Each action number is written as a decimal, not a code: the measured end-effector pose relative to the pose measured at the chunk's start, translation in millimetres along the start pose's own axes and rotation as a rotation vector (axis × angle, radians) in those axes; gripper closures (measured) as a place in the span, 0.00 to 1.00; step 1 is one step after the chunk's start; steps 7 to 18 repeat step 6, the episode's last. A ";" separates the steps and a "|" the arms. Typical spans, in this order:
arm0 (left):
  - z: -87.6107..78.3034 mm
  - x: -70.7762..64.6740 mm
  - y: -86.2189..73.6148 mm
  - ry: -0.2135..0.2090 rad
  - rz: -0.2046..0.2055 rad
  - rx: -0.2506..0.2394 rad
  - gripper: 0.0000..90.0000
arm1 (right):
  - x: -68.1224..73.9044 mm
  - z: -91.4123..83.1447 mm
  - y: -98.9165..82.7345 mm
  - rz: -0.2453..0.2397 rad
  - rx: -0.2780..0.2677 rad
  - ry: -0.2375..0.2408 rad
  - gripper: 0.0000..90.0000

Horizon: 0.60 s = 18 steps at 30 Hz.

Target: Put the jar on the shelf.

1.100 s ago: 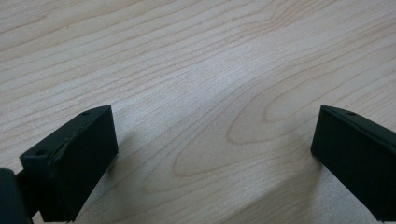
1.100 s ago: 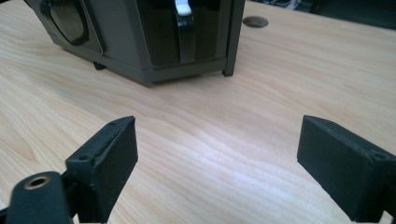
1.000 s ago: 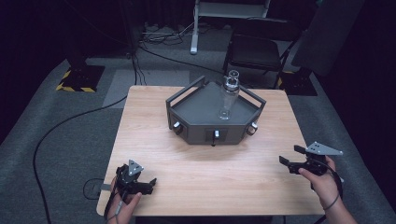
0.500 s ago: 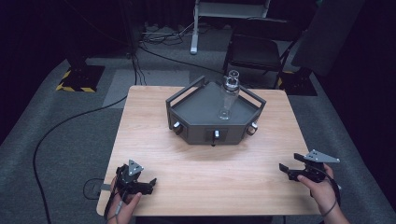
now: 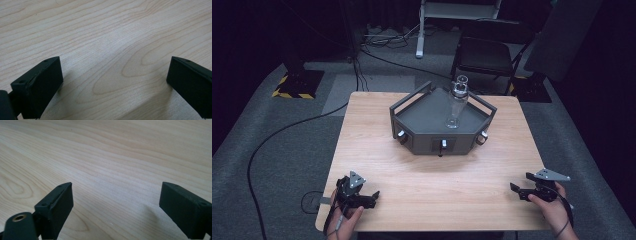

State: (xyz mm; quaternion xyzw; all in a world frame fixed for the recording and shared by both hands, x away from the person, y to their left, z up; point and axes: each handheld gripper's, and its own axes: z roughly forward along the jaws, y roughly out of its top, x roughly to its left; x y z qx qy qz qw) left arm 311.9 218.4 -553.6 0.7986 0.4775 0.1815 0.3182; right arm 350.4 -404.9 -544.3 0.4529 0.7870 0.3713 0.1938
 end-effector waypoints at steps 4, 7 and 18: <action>0.0 -0.1 0.1 0.001 0.000 0.001 0.00 | -0.7 3.3 -5.6 0.000 0.037 -0.013 0.13; 0.1 -0.3 0.0 0.003 0.000 0.000 0.00 | 0.4 3.7 -5.8 -0.024 0.051 -0.028 0.10; 0.1 -0.3 0.0 0.003 0.000 0.000 0.00 | 0.4 3.7 -5.8 -0.024 0.051 -0.028 0.10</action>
